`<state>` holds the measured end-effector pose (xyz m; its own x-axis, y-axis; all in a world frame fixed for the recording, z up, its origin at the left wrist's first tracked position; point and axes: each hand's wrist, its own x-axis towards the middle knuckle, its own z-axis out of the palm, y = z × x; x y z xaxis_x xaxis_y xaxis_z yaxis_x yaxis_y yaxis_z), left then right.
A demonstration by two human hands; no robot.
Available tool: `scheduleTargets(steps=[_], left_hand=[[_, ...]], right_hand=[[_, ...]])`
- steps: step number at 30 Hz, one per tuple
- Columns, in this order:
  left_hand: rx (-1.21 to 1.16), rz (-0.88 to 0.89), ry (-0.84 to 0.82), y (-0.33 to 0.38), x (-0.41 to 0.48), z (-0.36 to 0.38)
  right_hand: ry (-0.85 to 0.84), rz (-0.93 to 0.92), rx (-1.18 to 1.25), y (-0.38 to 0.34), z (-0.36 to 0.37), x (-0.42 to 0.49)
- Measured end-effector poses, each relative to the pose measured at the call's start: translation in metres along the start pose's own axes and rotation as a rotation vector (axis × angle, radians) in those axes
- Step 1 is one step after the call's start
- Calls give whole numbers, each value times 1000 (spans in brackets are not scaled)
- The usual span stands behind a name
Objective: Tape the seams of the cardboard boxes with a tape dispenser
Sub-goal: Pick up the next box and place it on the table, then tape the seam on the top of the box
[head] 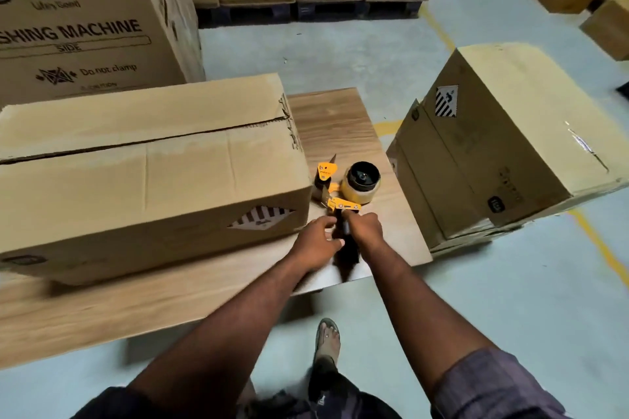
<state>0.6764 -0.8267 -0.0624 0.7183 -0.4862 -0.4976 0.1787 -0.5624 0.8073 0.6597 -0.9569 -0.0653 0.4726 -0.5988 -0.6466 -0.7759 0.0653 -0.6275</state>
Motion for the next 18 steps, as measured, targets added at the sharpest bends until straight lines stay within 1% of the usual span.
scheduleTargets(steps=[3, 6, 8, 11, 12, 14, 16, 18], left_hand=[[-42, -115, 79, 5, 25, 29], [-24, -187, 193, 13, 33, 42], [-131, -252, 188, 14, 33, 42], [-291, -323, 84, 12, 35, 33], [-338, -341, 51, 13, 35, 29], [-376, -361, 51, 20, 33, 25], [-403, -374, 117, 31, 36, 25], [-487, -410, 201, 43, 40, 26]], right_hand=[[-236, 104, 208, 1, -5, 19], [-381, 141, 254, 15, -1, 58], [-484, 181, 222, 23, -3, 75], [-632, 284, 279, 11, -18, 66], [-655, 312, 314, 10, -19, 69], [-647, 322, 333, 8, -17, 68], [-625, 286, 335, 5, -12, 66], [-577, 216, 349, 5, -7, 68]])
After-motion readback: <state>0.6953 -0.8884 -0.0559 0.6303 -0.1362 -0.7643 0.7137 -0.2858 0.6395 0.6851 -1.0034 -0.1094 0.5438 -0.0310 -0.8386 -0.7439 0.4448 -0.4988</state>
